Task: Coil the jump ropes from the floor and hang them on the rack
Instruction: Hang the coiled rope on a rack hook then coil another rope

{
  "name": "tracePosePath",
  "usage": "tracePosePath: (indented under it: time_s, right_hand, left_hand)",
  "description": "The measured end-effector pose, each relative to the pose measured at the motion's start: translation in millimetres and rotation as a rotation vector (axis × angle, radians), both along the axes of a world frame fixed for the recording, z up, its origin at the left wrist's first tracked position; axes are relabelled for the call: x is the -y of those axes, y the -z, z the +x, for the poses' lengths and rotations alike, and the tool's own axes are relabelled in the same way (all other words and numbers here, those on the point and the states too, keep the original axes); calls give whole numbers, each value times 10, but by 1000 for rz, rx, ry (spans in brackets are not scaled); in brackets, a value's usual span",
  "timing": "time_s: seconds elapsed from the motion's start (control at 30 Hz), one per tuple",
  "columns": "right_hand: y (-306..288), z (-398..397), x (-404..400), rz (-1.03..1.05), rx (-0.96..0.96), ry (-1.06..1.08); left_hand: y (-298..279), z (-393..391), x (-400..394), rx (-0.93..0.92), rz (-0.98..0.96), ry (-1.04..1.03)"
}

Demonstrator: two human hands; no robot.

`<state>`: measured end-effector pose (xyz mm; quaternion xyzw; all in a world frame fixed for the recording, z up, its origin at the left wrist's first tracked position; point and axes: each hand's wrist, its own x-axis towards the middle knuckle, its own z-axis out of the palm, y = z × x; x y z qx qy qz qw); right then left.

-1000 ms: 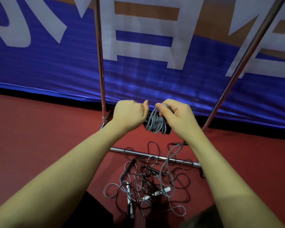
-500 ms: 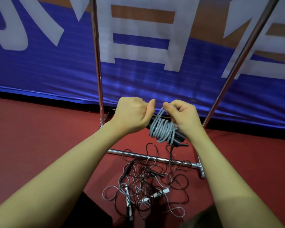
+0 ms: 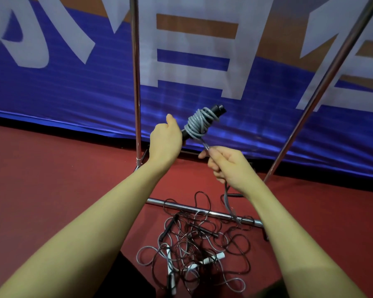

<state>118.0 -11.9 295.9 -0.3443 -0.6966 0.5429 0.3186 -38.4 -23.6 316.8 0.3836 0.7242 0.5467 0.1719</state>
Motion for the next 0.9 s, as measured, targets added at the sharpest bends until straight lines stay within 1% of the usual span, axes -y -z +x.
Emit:
tracePosePath:
  time_s: [0.07,0.13,0.27,0.33,0.47,0.67,0.8,0.83,0.9]
  right_hand:
    - [4,-35,45,22,63,-51]
    - [-11,-79,97,53,115,-84]
    - [-41,-162,185,147,171,-119]
    - [-39,-186,202,185,175,-133]
    - [-67,-150,193,170,167,-141]
    - [-123,-57,209,202,194,-152]
    - [-105,30,182,299,282,-147]
    - [-98,51,166,337,306,-124]
    - [-94,90,136,412,329,-55]
  left_hand:
    - [47,-51,-54,-62,-76,-14]
    - [74,-79,-83,-84,-128,-25]
    - [97,-93,-89,-123,-169,-76]
    - [108,-85,-82,-202,-188,-100]
    - [133,-67,-84,-367,-205,-121]
    - [163,-16,-79,-616,-234,-139]
    - [224,-20,-71,-864,-96,-136]
    - [254,-22,-77,-931,-78,-127]
    - [307,-21,-99,-1060,16,-149]
